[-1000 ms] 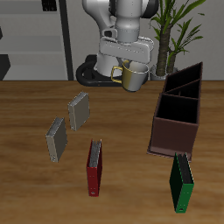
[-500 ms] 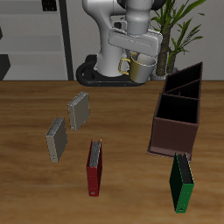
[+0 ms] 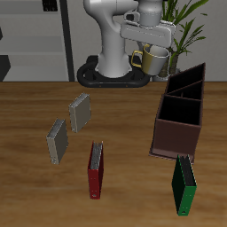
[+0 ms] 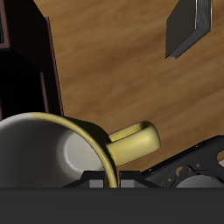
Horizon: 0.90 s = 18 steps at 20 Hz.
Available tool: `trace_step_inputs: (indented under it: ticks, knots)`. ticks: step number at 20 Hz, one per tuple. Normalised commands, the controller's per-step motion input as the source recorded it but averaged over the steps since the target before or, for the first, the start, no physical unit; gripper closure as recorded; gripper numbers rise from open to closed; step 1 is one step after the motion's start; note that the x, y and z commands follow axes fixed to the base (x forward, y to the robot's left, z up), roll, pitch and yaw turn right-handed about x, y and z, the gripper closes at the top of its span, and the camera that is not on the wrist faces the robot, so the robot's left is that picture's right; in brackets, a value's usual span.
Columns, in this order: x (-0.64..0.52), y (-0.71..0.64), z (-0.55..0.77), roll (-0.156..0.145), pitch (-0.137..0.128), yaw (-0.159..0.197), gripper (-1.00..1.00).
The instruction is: Place the white-yellow mug into the left desk caddy's left compartment and place the red book into the left desk caddy's front compartment
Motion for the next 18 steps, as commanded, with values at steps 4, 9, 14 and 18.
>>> trace_step_inputs:
  ticks: [4,9,14,18]
  knots:
    - [-0.08,0.29,-0.06,0.043,0.052,0.031,1.0]
    - [-0.18,0.23,0.0,0.027,-0.01,0.043,1.0]
    - [-0.2,0.21,0.0,0.015,-0.019,0.016,1.0]
    - [-0.14,0.31,0.01,0.039,-0.018,0.02,1.0]
